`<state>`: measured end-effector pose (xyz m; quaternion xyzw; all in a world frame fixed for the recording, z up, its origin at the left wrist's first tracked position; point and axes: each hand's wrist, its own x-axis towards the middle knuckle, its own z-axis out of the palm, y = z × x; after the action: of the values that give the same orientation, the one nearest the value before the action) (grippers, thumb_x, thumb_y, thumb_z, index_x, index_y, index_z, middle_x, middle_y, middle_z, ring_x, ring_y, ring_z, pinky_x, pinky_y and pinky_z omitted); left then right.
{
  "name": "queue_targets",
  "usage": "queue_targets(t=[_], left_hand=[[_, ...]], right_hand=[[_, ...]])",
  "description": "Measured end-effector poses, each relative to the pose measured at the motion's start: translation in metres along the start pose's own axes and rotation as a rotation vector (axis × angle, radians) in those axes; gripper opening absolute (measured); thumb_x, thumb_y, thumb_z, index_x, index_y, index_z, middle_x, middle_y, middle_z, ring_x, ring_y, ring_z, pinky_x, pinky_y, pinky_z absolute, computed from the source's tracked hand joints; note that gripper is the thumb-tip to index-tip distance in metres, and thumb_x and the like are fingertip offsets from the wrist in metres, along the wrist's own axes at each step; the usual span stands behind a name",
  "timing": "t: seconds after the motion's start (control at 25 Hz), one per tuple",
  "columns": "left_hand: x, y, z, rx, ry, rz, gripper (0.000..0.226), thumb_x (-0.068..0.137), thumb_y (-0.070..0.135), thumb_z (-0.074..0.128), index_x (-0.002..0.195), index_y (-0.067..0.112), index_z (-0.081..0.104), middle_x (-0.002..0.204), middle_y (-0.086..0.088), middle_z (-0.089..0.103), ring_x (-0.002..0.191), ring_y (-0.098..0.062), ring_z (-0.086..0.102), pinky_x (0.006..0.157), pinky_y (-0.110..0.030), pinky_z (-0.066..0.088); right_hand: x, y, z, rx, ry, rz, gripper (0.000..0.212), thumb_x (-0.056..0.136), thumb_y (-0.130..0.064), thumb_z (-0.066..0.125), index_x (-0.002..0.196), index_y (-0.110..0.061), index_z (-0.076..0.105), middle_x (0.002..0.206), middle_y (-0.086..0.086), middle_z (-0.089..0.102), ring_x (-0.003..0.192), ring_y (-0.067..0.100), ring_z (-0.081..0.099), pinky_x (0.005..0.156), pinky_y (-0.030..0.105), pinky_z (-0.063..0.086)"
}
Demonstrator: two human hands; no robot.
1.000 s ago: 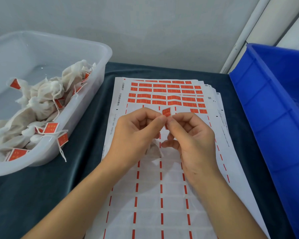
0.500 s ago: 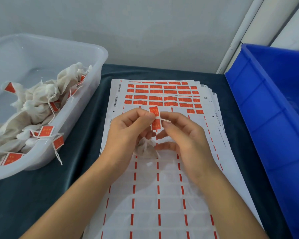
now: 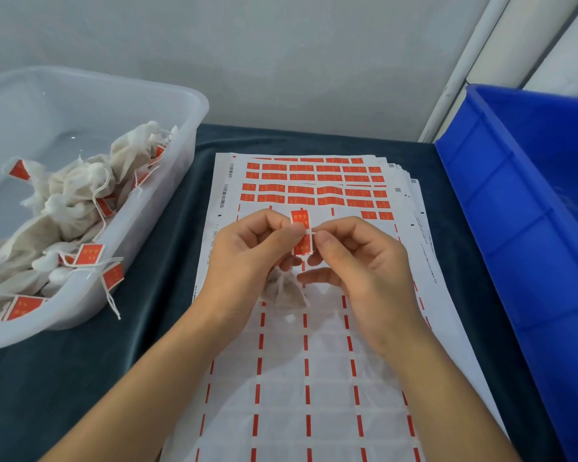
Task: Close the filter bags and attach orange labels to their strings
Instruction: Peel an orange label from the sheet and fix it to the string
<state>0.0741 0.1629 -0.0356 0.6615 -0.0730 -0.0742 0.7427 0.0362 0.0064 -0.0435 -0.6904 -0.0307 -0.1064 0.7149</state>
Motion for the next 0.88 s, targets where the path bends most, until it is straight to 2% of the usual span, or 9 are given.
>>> queue_targets(t=[0.2, 0.44, 0.64, 0.76, 0.88], left_hand=[[-0.001, -0.0034, -0.0002, 0.031, -0.002, 0.037, 0.014, 0.095, 0.024, 0.072, 0.082, 0.021, 0.077, 0.086, -0.003, 0.078, 0.076, -0.014, 0.072, 0.074, -0.022, 0.058], [-0.0013, -0.0017, 0.0033, 0.067, 0.022, 0.072, 0.018, 0.097, 0.018, 0.071, 0.082, 0.023, 0.077, 0.083, 0.003, 0.078, 0.071, -0.008, 0.072, 0.069, -0.017, 0.056], [-0.0013, -0.0019, 0.0041, 0.09, 0.043, 0.09, 0.016, 0.097, 0.019, 0.07, 0.083, 0.025, 0.076, 0.085, 0.006, 0.079, 0.075, -0.009, 0.074, 0.068, -0.015, 0.056], [-0.0016, -0.0024, 0.0029, 0.087, 0.025, 0.1, 0.017, 0.097, 0.02, 0.071, 0.083, 0.026, 0.077, 0.086, 0.005, 0.079, 0.075, -0.008, 0.074, 0.07, -0.016, 0.057], [-0.0021, -0.0023, 0.003, 0.085, -0.01, 0.108, 0.017, 0.098, 0.017, 0.07, 0.083, 0.024, 0.076, 0.082, 0.005, 0.077, 0.071, -0.005, 0.071, 0.07, -0.016, 0.056]], right_hand=[[-0.0004, 0.0004, -0.0011, -0.014, 0.026, 0.006, 0.011, 0.101, -0.013, 0.064, 0.105, -0.012, 0.074, 0.091, -0.001, 0.077, 0.087, 0.021, 0.075, 0.071, 0.033, 0.064], [0.0004, 0.0006, -0.0013, -0.012, 0.033, 0.009, 0.011, 0.101, -0.013, 0.064, 0.103, -0.013, 0.074, 0.091, 0.0, 0.077, 0.087, 0.023, 0.074, 0.07, 0.031, 0.064], [0.0002, 0.0006, -0.0018, 0.003, 0.028, 0.001, 0.011, 0.101, -0.013, 0.064, 0.107, -0.013, 0.074, 0.094, 0.001, 0.076, 0.088, 0.023, 0.074, 0.07, 0.032, 0.064], [0.0005, -0.0001, -0.0004, -0.011, 0.026, -0.004, 0.014, 0.1, -0.013, 0.066, 0.111, -0.014, 0.074, 0.098, -0.001, 0.077, 0.092, 0.021, 0.074, 0.069, 0.031, 0.064], [0.0001, 0.0, 0.0, -0.052, 0.025, -0.008, 0.01, 0.1, -0.014, 0.066, 0.106, -0.015, 0.074, 0.097, -0.001, 0.077, 0.094, 0.022, 0.075, 0.069, 0.032, 0.064]])
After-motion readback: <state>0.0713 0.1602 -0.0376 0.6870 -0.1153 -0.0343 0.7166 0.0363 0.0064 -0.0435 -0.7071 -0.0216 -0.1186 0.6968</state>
